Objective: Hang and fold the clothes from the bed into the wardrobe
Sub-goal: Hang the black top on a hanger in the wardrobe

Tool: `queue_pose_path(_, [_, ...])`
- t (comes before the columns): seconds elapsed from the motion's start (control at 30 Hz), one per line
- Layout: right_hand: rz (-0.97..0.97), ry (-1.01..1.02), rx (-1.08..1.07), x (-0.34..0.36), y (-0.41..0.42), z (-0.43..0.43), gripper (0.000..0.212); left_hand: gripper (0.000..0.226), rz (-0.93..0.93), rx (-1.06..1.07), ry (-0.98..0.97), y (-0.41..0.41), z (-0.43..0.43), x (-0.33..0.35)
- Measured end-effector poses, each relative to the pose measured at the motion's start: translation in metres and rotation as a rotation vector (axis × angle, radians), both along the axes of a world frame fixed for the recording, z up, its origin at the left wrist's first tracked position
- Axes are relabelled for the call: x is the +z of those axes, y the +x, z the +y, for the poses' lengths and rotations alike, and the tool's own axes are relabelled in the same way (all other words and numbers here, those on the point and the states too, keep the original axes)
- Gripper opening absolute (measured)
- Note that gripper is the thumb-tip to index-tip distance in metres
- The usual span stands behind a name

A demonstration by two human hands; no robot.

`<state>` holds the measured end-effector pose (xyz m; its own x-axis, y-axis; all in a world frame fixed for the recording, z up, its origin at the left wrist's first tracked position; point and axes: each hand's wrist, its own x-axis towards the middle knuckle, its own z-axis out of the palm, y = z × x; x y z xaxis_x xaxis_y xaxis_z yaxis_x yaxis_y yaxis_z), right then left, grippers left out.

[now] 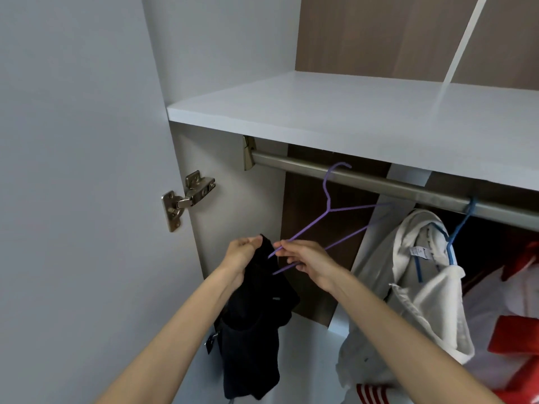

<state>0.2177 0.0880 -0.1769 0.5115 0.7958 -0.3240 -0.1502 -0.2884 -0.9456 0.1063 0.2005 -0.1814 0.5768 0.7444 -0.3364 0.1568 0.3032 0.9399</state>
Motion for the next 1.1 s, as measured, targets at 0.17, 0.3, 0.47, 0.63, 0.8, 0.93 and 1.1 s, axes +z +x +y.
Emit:
queue_pose_path(0.17, [-0.148,0.042,0.043,-0.003,-0.008,0.002,0.021,0.02,-0.009,-0.046,-0.027,-0.009,-0.005,-0.017])
queue_pose_path(0.3, [-0.088,0.086,0.001,-0.005,-0.008,0.004,0.021,0.025,-0.055,-0.113,0.021,-0.017,-0.002,-0.014])
queue_pose_path(0.47, [-0.07,0.148,0.008,0.001,-0.01,0.002,0.02,0.048,-0.131,-0.297,-0.039,-0.04,0.01,-0.004])
queue_pose_path(0.63, [-0.059,0.117,0.051,0.002,-0.025,0.001,0.021,0.051,-0.115,-0.524,0.266,-0.072,0.008,-0.003])
queue_pose_path(0.8, [-0.049,0.114,0.04,0.007,-0.051,-0.006,0.02,0.049,0.023,-0.55,0.669,-0.09,-0.006,0.003])
queue_pose_path(0.93, [-0.006,0.189,0.036,0.019,-0.083,-0.014,0.018,0.042,0.055,-0.382,0.942,-0.109,-0.027,0.005])
queue_pose_path(1.1, [-0.263,0.215,-0.049,0.027,-0.126,-0.036,0.015,0.011,0.029,-0.151,1.015,-0.146,-0.05,0.015])
